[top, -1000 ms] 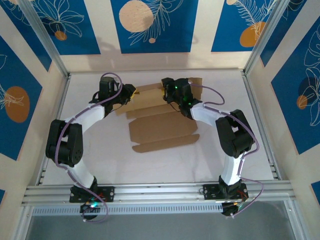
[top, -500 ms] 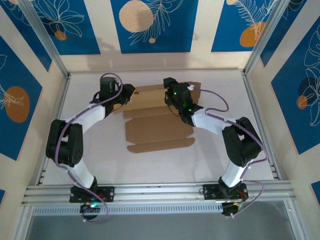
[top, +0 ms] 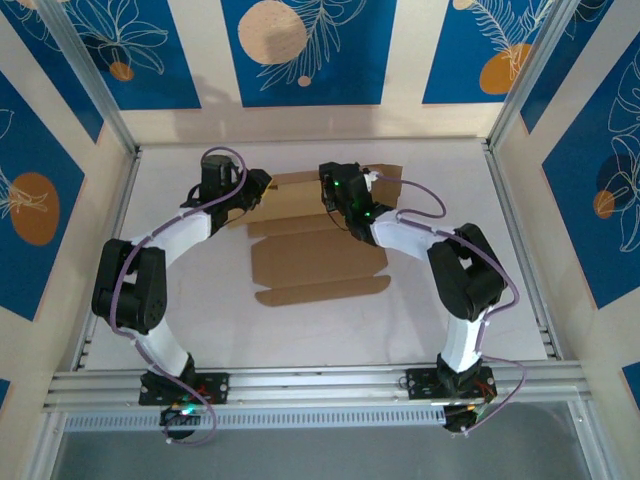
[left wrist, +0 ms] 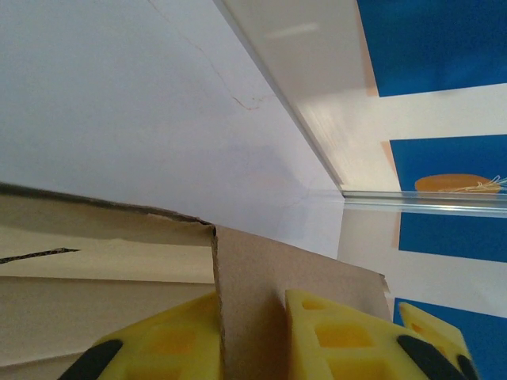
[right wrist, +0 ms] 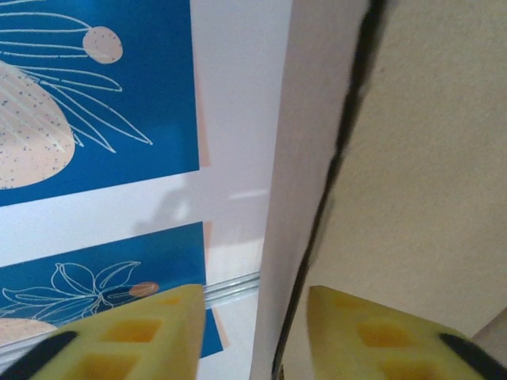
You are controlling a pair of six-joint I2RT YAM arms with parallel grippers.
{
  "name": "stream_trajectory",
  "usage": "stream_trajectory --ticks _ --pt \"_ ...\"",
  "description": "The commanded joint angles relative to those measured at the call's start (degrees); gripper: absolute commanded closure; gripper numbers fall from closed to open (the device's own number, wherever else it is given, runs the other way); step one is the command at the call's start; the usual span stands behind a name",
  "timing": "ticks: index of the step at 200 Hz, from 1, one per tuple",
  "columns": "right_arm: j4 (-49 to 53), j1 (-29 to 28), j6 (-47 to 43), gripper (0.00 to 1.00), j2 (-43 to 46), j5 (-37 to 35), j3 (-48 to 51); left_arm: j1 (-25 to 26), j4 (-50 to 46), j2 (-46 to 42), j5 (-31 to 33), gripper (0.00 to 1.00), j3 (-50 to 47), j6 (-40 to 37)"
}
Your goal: Fold the paper box
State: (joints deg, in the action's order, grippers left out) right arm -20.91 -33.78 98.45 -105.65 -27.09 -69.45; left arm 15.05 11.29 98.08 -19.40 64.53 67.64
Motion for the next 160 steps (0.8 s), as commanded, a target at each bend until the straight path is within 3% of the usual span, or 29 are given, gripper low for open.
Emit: stream_trajectory --ticks 1,51,86,135,160 --pt "-0.1 0.7 0.2 0.65 -1.3 -2.2 -2.3 0.7 0.8 -1.3 0.0 0.78 -0.4 -0.3" --pt "-0.3 2.2 0.6 0.84 -2.3 -1.3 -2.6 0.6 -1.4 -1.9 -1.7 0.73 1.1 -2.8" --pt "4.0 3.2 0.4 0.93 -1.2 -0.8 -4.3 -0.5 -7.9 -5.3 -0.8 0.53 1.9 -7.5" --pt "17.5 5.3 4.1 1.0 0.2 1.3 -8.8 0.0 -17.3 -14.1 7.5 0.47 -1.5 -22.8" --pt "23.5 6.6 5.4 1.0 0.5 3.3 -11.8 0.9 -18.0 -15.6 7.0 0.47 -6.5 -28.3"
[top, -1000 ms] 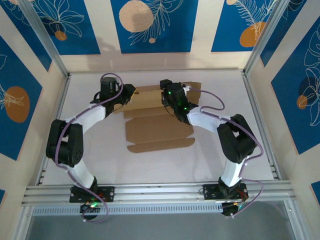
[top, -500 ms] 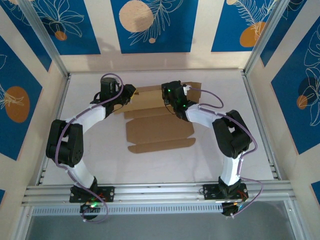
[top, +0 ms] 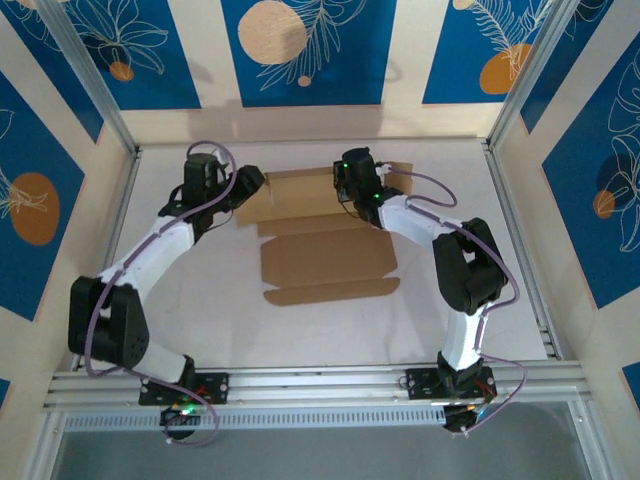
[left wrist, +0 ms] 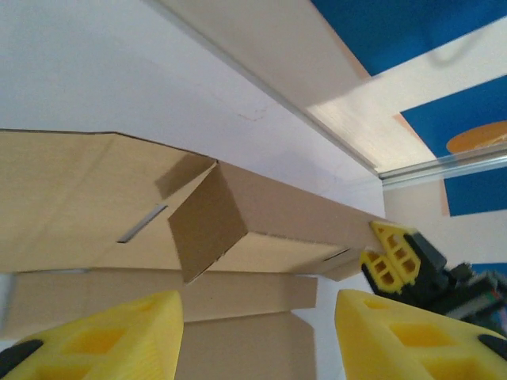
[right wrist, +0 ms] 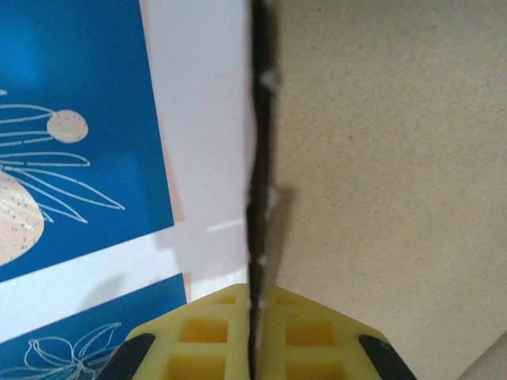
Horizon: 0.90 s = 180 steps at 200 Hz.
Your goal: Fold the paper box
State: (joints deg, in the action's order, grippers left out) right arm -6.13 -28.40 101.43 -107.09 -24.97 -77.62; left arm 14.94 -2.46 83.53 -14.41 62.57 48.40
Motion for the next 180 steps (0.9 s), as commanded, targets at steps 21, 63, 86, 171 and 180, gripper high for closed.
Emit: stream_trajectory --ticks 21,63,86,171,180 --pt "13.5 2.8 6.6 1.0 1.9 4.9 -5.3 1.4 0.1 -1.0 -0.8 0.47 -9.1 -10.2" --pt "17.4 4.8 10.0 1.0 2.8 9.4 -6.3 4.9 2.7 3.2 1.3 0.44 -10.3 -12.7" --pt "18.1 5.5 10.0 1.0 3.7 11.0 -6.6 5.2 6.0 5.6 2.8 0.43 -11.5 -14.2" --pt "16.2 6.1 9.1 1.0 5.2 12.6 -6.1 5.2 5.5 13.7 4.2 0.32 -9.2 -13.1" --pt "15.4 5.9 9.0 1.0 5.2 12.7 -5.8 5.2 5.2 13.8 4.7 0.32 -9.2 -13.4"
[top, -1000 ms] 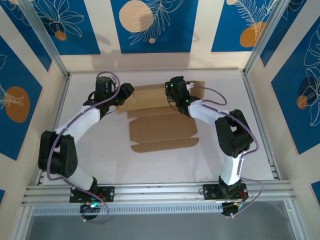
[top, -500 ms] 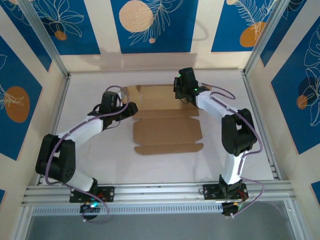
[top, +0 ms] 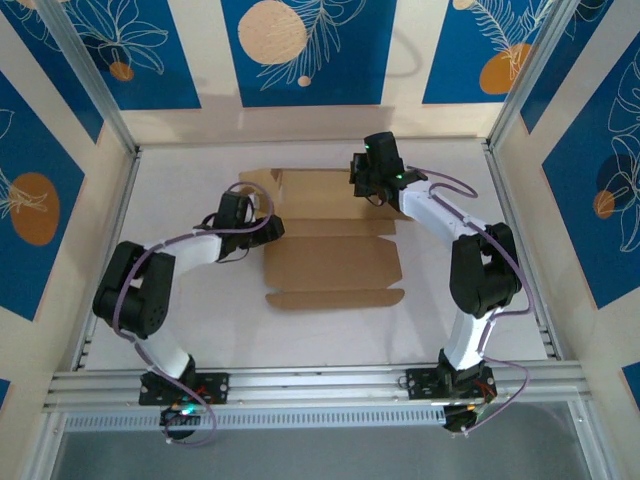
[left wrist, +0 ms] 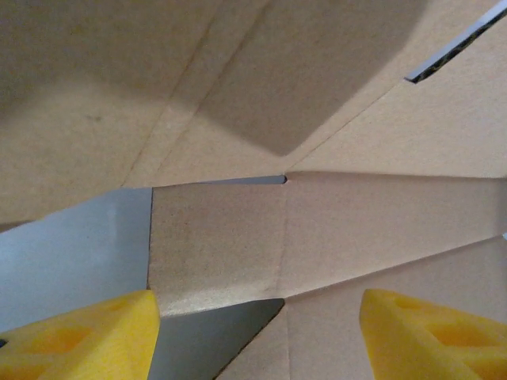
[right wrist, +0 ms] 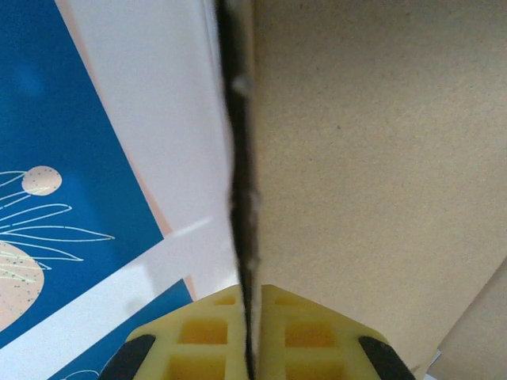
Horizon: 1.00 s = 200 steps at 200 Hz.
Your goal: Fold the paper box
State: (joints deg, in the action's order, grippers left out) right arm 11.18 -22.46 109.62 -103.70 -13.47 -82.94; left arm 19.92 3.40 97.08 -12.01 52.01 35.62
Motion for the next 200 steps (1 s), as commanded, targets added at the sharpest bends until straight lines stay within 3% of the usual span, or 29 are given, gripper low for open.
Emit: stream_trajectory --ticks 1,82,166,200 --pt "-2.0 0.0 0.9 1.0 1.8 1.2 -0.5 0.2 -0.8 0.2 2.3 0.32 1.5 -0.7" --pt "-3.7 -0.7 -0.4 1.0 1.7 0.4 -0.7 -0.3 -5.4 1.8 5.8 0.32 5.4 -3.8" --pt "-4.3 -0.7 -0.7 1.0 2.1 0.1 0.5 -3.0 -5.6 0.3 5.6 0.35 5.5 -4.2" --pt "-4.8 -1.4 -0.6 1.0 1.9 -0.1 0.2 -3.1 -2.8 2.6 2.7 0.39 6.3 -2.6"
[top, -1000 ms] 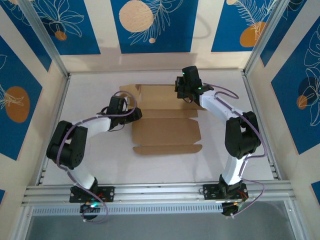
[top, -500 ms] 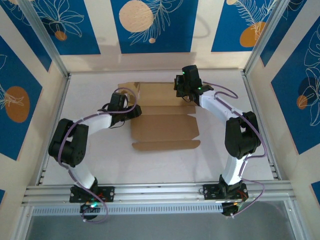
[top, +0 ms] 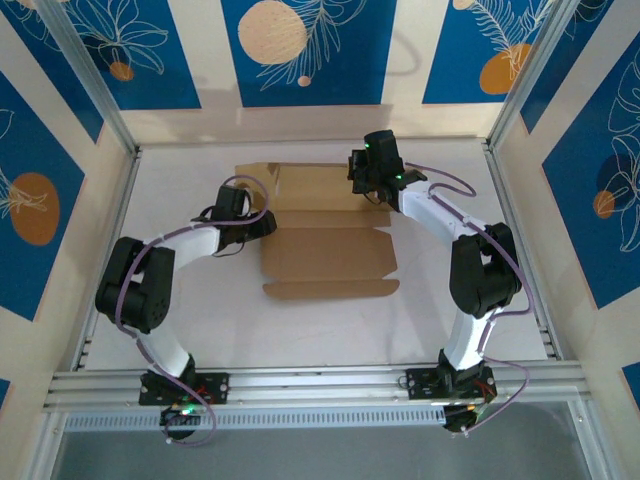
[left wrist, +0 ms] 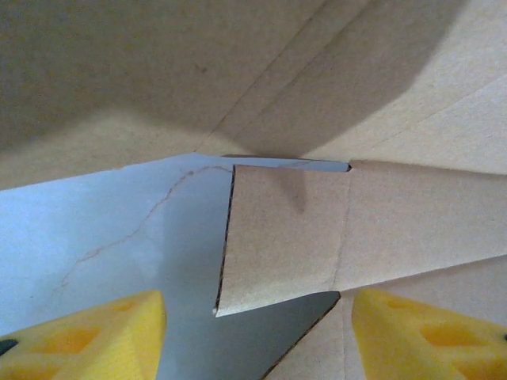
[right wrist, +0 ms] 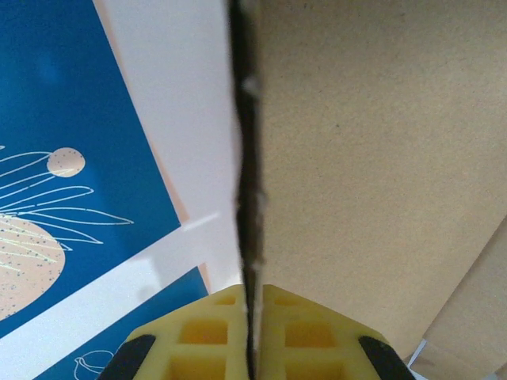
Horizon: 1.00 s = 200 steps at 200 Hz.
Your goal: Fold the paper box
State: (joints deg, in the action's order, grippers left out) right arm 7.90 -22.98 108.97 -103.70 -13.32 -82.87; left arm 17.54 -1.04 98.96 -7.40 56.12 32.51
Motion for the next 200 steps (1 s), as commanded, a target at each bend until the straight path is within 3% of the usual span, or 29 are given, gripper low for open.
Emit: stream_trajectory --ticks 1,79,200 --pt "-1.5 -0.9 0.2 1.0 2.0 -0.2 0.2 -0.7 1.7 0.8 -2.0 0.4 2.2 0.6" --pt "-2.5 -2.3 -0.1 1.0 1.1 -1.5 0.4 -0.2 7.5 1.0 -4.6 0.6 2.9 3.0" --pt "-1.8 -4.7 -0.7 1.0 -0.7 -1.5 -0.4 1.2 11.2 5.6 -9.5 0.55 5.0 3.1"
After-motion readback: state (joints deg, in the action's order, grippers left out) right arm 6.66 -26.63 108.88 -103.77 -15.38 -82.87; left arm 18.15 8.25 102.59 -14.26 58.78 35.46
